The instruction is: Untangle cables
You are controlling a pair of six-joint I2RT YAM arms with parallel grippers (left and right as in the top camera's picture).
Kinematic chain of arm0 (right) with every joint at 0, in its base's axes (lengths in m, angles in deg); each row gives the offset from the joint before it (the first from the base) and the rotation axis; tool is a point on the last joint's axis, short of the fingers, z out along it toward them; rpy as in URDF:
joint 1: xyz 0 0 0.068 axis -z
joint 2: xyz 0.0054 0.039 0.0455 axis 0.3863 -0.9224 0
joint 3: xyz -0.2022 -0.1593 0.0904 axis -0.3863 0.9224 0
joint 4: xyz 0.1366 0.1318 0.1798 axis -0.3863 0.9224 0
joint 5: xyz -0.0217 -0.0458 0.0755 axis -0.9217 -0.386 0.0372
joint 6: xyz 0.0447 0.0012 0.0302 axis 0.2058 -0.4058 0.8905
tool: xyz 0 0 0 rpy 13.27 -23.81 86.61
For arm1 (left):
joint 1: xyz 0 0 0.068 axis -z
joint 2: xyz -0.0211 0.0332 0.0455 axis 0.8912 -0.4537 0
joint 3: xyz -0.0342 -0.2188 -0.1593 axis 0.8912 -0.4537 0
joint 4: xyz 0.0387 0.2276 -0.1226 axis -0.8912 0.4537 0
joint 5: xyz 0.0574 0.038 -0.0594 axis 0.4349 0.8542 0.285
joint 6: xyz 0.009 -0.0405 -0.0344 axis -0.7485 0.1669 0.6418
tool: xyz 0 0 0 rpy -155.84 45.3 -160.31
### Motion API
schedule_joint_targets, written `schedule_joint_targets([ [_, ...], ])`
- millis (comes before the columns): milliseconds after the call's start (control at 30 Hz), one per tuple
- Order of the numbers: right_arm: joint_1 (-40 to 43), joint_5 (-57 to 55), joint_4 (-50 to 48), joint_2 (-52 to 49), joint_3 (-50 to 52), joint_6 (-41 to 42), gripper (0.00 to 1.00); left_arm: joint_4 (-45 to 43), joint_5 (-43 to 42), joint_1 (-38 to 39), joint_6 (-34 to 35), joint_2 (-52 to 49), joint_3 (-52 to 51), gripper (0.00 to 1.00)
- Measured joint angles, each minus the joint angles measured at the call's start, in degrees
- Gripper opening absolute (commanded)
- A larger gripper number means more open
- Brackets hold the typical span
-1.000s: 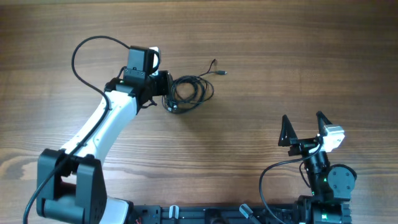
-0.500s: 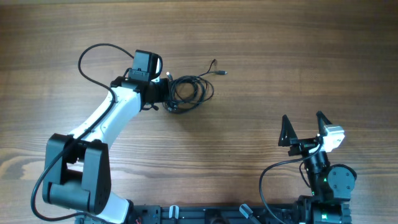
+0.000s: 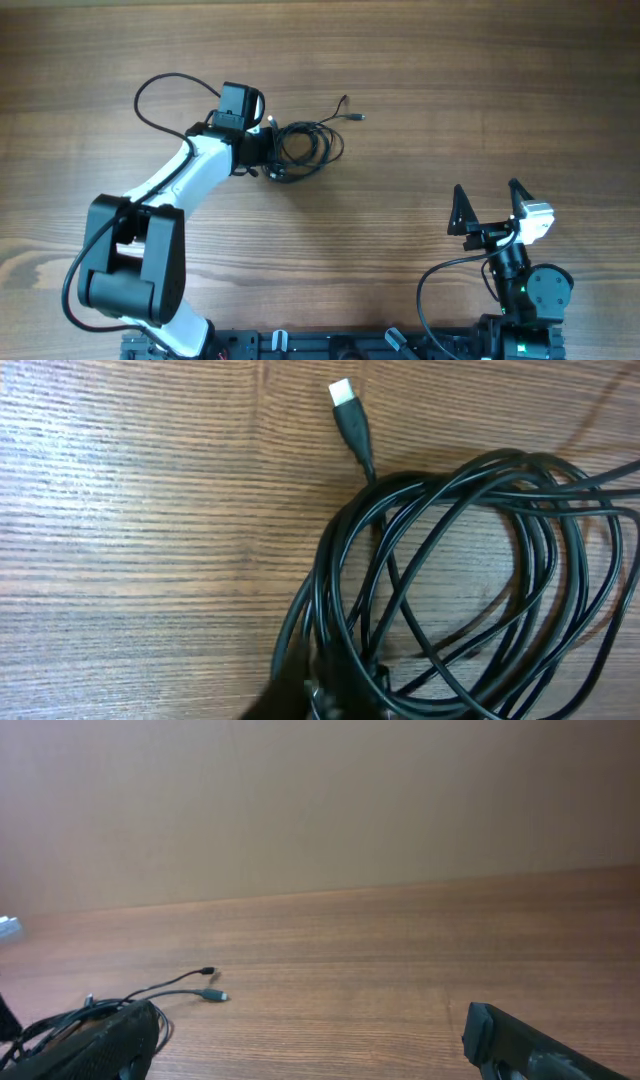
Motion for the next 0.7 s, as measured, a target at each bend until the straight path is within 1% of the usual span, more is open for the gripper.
schedule_joint_targets([
  [100,0.00,0.00,0.00,0.00,0.00,-0.02,1.00,-0.55,0.00,0.00,0.09,-0.02,0.07,0.04],
  [133,-0.02,0.00,0.00,0.00,0.00,-0.02,1.00,-0.76,0.00,0.00,0.09,0.04,0.39,0.09],
  [167,0.00,-0.02,0.00,0.00,0.00,-0.02,1.00,-0.96,0.00,0.00,0.09,0.22,0.96,0.46],
  [200,0.00,0.00,0.00,0.00,0.00,0.00,1.00,-1.25,0.00,0.00,0.04,0.61,1.62,0.78],
  [233,-0.02,0.00,0.00,0.00,0.00,0.00,1.00,-1.62,0.00,0.00,0.04,1.57,2.47,1.00],
  [333,-0.02,0.00,0.00,0.00,0.00,-0.02,1.00,-0.79,0.00,0.00,0.22,4.66,4.24,1.00],
  [433,0.00,0.00,0.00,0.00,0.00,-0.02,1.00,1.20,0.00,0.00,0.13,4.72,4.22,1.00],
  [700,-0.02,0.00,0.00,0.00,0.00,-0.02,1.00,1.20,0.00,0.00,0.13,4.72,4.22,1.00],
])
